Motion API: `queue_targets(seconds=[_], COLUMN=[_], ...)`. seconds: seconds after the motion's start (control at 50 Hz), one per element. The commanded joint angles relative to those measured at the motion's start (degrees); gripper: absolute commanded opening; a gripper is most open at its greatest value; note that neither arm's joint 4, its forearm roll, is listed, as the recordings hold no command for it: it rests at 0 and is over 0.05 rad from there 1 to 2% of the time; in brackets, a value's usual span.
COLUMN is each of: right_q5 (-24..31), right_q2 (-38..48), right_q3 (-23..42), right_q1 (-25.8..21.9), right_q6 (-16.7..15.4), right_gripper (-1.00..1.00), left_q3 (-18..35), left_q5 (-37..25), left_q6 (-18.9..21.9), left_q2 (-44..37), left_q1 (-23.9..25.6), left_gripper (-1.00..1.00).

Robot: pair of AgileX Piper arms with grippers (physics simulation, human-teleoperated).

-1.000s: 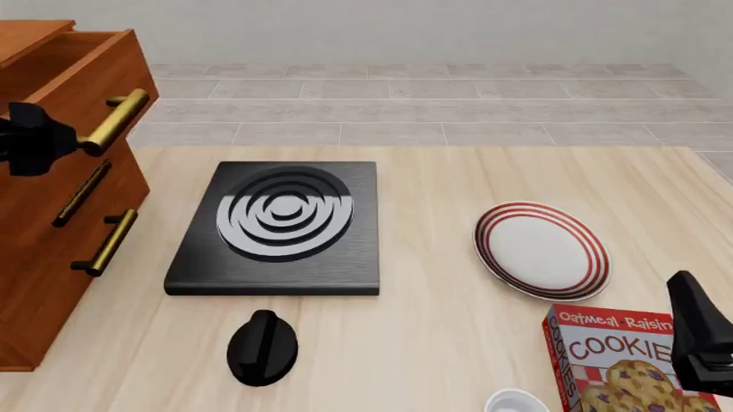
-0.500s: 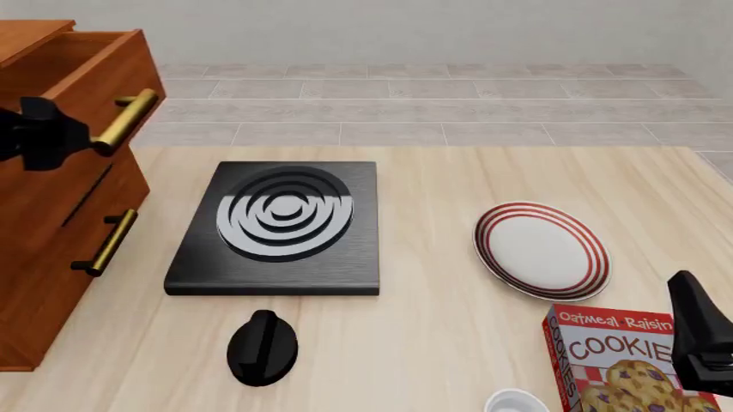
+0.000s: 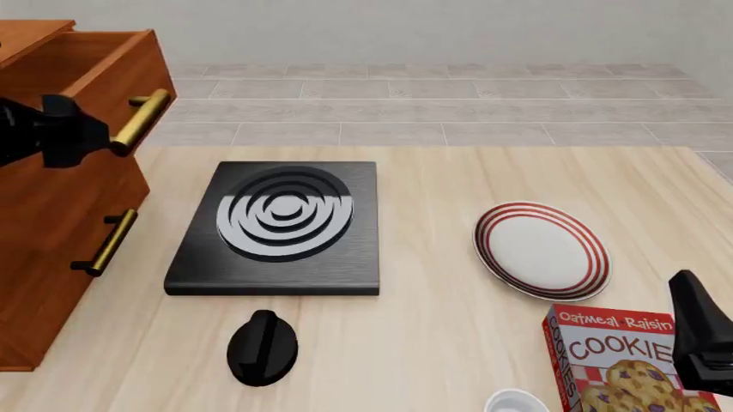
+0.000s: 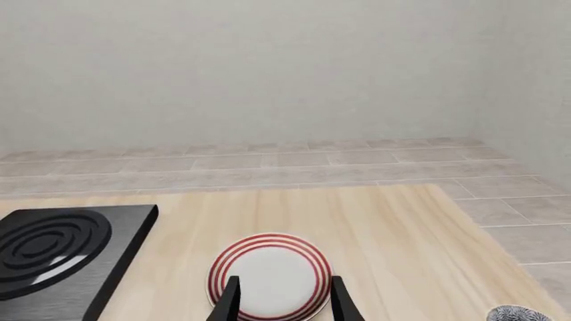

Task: Pick the akita bowl in the top layer of the wooden cabinet and place it on the plate.

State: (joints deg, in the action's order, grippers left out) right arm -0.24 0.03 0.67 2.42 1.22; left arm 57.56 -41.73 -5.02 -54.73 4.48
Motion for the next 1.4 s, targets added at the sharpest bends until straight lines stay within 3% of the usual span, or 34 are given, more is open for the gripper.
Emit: queue_targets(seconds=[0.02, 1.4], right_q5=[0.00, -0.10], right_q2=[0.00, 0.01], right_q3=[0.04, 0.01], right_q1=[0.06, -0.01], right_q6=[-0.02, -0.22], right_gripper=[1.00, 1.00], left_q3=[-3.00, -0.17], left_q5=[-0.15, 0.76], left_q6=[-0.13, -3.98], left_q2=[-5.20, -7.75], left_q1=[3.24, 11.65], left_gripper=[1.00, 1.00])
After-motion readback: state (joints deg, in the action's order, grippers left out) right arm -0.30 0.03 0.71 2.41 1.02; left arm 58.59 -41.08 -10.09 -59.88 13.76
